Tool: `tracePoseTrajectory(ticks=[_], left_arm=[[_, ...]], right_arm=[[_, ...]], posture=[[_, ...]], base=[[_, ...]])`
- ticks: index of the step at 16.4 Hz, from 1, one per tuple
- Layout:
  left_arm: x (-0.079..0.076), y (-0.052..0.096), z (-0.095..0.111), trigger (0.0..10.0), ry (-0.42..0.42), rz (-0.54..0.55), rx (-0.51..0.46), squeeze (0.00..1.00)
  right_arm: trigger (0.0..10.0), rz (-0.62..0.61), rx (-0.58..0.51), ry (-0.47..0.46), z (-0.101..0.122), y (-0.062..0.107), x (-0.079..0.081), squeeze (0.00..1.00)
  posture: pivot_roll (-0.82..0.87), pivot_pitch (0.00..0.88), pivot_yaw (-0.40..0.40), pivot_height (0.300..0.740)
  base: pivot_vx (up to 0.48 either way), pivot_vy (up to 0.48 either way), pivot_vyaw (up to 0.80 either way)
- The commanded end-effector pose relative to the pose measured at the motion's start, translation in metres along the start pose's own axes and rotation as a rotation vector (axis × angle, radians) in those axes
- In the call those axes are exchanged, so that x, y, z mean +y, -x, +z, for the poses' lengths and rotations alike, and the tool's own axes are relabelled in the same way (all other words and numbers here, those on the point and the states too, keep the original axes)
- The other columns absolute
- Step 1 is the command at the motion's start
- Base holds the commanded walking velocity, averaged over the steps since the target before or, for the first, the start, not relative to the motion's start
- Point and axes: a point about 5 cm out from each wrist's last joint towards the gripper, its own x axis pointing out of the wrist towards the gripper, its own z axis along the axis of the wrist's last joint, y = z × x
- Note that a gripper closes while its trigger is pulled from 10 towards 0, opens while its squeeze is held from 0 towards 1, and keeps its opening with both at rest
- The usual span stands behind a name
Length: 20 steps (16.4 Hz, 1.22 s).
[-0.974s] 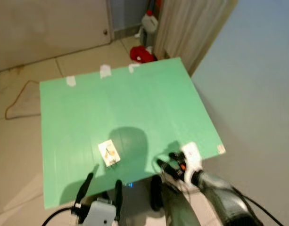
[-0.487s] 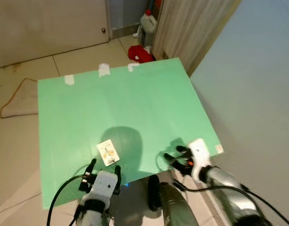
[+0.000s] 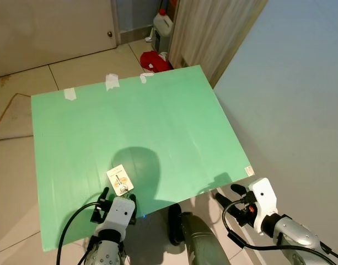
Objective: Hang keys on a hook
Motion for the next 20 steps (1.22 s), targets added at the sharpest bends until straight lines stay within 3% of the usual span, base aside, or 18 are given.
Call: tracePoseTrajectory(ticks=[1,7,14,16,20], left_arm=[[-0.009,0.006,-0.005,10.0,0.010,-0.029,0.020,0.00],[-0.028,-0.001,-0.004,10.0,0.033,-0.096,0.021,0.00],[-0.030,-0.005,-0.011,10.0,0.028,-0.077,0.071,0.00],[-0.029,-0.005,-0.013,0.0,0.018,-0.053,0.079,0.00],[-0.029,-0.004,-0.015,0.0,0.025,-0.036,0.095,0.00]], right_arm=[[10.0,-0.010,0.026,-0.025,-0.007,0.005,0.002,0.00],[10.0,-0.004,0.027,-0.035,-0.004,0.003,0.009,0.00],[10.0,-0.006,0.039,-0.046,-0.005,0.002,0.010,0.00],[10.0,-0.005,0.044,-0.051,-0.007,0.002,0.011,0.00],[10.0,0.001,0.047,-0.055,-0.008,-0.001,0.011,0.00]], posture=[[-0.24,0.359,-0.134,0.740],[-0.24,0.363,-0.130,0.740],[-0.24,0.360,-0.128,0.740],[-0.23,0.350,-0.127,0.740],[-0.21,0.337,-0.128,0.740]], base=[[0.000,0.000,0.00],[0.000,0.000,0.00],[0.000,0.000,0.00],[0.000,0.000,0.00],[0.000,0.000,0.00]])
